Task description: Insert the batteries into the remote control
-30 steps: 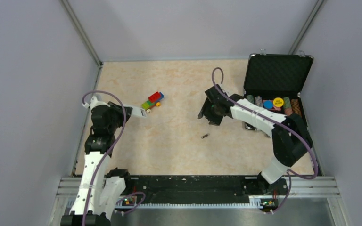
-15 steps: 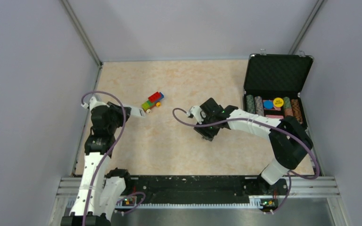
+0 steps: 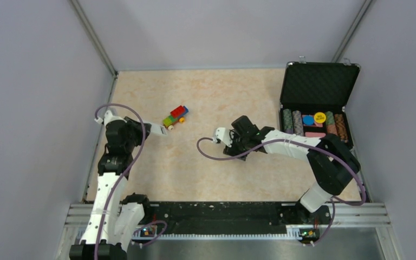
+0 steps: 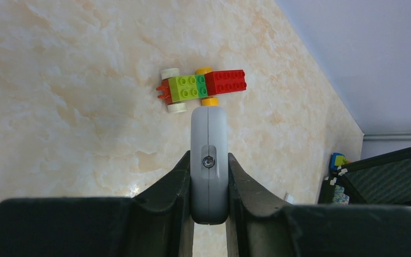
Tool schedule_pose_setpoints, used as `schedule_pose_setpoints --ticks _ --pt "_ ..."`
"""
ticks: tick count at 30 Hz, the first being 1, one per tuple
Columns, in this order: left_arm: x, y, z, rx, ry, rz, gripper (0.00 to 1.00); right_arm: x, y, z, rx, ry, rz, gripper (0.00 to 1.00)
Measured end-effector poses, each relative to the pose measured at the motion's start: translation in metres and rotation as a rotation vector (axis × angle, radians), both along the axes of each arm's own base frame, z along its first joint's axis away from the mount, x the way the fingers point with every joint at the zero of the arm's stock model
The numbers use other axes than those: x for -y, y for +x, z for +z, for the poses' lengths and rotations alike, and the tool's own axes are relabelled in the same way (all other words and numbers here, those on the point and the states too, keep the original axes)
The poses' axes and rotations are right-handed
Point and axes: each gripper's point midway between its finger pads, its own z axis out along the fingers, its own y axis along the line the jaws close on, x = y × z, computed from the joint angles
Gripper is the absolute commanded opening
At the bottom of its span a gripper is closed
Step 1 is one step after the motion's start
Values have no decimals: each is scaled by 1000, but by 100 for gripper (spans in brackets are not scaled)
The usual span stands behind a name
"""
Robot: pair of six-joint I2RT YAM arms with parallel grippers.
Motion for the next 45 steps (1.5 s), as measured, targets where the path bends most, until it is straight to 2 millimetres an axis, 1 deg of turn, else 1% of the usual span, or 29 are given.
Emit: schedule_pose_setpoints --ticks 3,5,9,12,14,18,22,28,30,32,33,37,39,40,43,45 --pt "0 1 -1 -4 6 -2 0 -3 -4 -3 -29 0 43 54" --pt "-1 1 0 -2 11 -3 0 -6 -7 -2 -54 6 68 54" --pt "-1 2 4 6 18 -3 0 -13 -8 4 -77 25 102 53" --pt "-2 2 6 11 23 -4 0 -14 -8 1 -97 17 113 52" --pt "-2 3 6 10 26 -3 0 -13 -8 -4 -118 8 120 53" --pt "-3 4 3 -2 30 -4 0 -5 -17 -11 -168 -15 130 53" --pt "-3 5 2 -3 34 -3 0 -2 -17 -13 -175 -22 132 53" --pt "-3 7 -1 -12 34 -3 0 -2 -15 -19 -175 -31 129 50" --pt "-3 8 -1 -12 34 -3 0 -3 -13 -19 -167 -27 128 44" --pt "-3 9 0 -8 34 -3 0 -5 -10 -18 -154 -23 124 33" --pt "-3 9 0 -7 34 -3 0 -6 -9 -18 -150 -21 122 26" --pt "-3 9 1 -6 34 -3 0 -7 -4 -18 -136 -16 111 9" --pt "-3 9 0 -6 34 -4 0 -8 -3 -18 -131 -13 102 2" --pt "-3 9 0 -7 33 -4 0 -8 -2 -18 -128 -10 100 0" --pt "-3 9 0 -7 32 -7 0 -9 -2 -18 -119 4 85 0" --pt "-1 9 0 -7 29 -14 0 -8 -5 -17 -131 16 63 0"
